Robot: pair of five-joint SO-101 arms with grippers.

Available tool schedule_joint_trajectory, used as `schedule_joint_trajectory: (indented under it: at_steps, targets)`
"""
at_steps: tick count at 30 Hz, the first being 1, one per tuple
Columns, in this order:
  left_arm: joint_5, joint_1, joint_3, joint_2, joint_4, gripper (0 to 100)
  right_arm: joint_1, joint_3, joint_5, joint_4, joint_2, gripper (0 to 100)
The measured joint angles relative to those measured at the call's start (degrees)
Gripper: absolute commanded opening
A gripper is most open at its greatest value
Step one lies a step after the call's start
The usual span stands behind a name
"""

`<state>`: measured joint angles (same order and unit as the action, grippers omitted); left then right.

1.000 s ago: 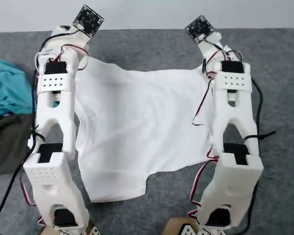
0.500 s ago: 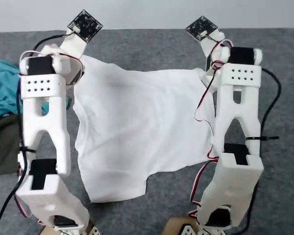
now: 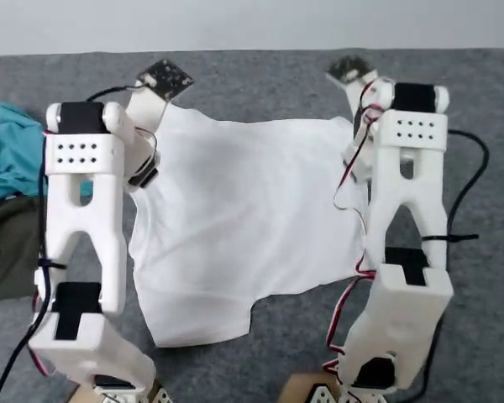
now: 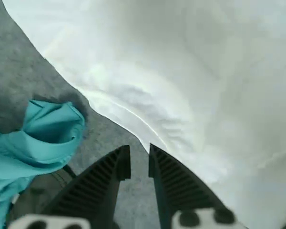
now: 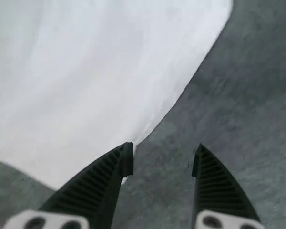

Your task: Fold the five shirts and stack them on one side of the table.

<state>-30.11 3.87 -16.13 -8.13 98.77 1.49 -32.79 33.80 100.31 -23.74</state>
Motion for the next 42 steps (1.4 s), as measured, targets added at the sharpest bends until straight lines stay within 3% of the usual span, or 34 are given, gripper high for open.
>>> schedule_joint_trajectory:
  at_steps: [12, 24, 33, 42]
  targets:
    - [0.7, 0.0, 20.13, 10.64, 0.18, 7, 3.78, 31.47, -0.35, -1.23, 11.34, 21.2]
    - [0.88, 0.0, 34.11, 10.9, -6.24, 7, 1.76, 53.71, -0.44, -19.96, 11.34, 21.1]
    - [1.05, 0.0, 34.29, 10.9, -7.74, 7, 0.35, 54.42, -2.55, -22.68, 8.7, 12.4]
    - [1.05, 0.0, 34.29, 10.9, -8.09, 7, 6.68, 52.48, -0.44, -23.03, 7.65, 12.2]
